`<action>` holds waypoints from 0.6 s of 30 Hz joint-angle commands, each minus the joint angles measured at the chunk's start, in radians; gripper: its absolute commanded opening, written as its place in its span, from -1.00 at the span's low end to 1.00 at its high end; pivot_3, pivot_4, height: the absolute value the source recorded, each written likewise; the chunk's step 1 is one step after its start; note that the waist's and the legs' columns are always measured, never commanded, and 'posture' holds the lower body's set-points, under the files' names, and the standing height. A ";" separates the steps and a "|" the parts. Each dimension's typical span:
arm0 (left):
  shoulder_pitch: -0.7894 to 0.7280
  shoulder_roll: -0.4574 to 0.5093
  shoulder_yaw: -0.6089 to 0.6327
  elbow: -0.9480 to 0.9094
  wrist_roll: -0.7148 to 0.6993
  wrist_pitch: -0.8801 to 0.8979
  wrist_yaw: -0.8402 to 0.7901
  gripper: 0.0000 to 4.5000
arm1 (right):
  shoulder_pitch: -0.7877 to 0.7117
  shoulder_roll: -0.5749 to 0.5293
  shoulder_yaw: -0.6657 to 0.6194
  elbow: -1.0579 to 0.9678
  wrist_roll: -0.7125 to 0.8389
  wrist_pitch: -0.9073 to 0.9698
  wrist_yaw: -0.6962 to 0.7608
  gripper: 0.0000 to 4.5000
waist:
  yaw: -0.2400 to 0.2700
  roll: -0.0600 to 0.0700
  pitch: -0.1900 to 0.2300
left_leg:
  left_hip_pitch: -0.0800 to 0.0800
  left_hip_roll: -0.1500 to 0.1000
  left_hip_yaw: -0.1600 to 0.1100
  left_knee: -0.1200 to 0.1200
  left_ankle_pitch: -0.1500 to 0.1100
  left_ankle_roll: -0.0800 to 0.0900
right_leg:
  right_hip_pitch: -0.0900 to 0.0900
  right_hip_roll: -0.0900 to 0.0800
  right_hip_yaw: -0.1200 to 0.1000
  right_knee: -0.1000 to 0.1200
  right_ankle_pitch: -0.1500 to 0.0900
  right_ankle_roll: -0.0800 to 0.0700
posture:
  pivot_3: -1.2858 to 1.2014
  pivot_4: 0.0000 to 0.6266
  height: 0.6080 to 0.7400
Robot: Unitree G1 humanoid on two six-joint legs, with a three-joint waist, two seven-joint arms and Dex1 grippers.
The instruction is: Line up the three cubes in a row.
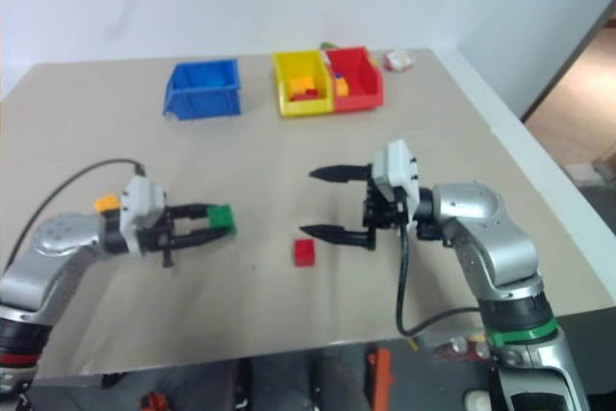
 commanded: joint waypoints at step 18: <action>-0.065 -0.109 -0.102 0.188 0.145 -0.165 -0.119 -0.42 | 0.025 -0.014 0.006 -0.012 -0.030 -0.034 0.015 1.00 | 0.000 0.000 0.000 | 0.000 -0.001 0.000 0.004 0.000 0.000 | 0.001 0.000 0.001 0.002 0.001 0.000 | 0.03 -0.52 1.00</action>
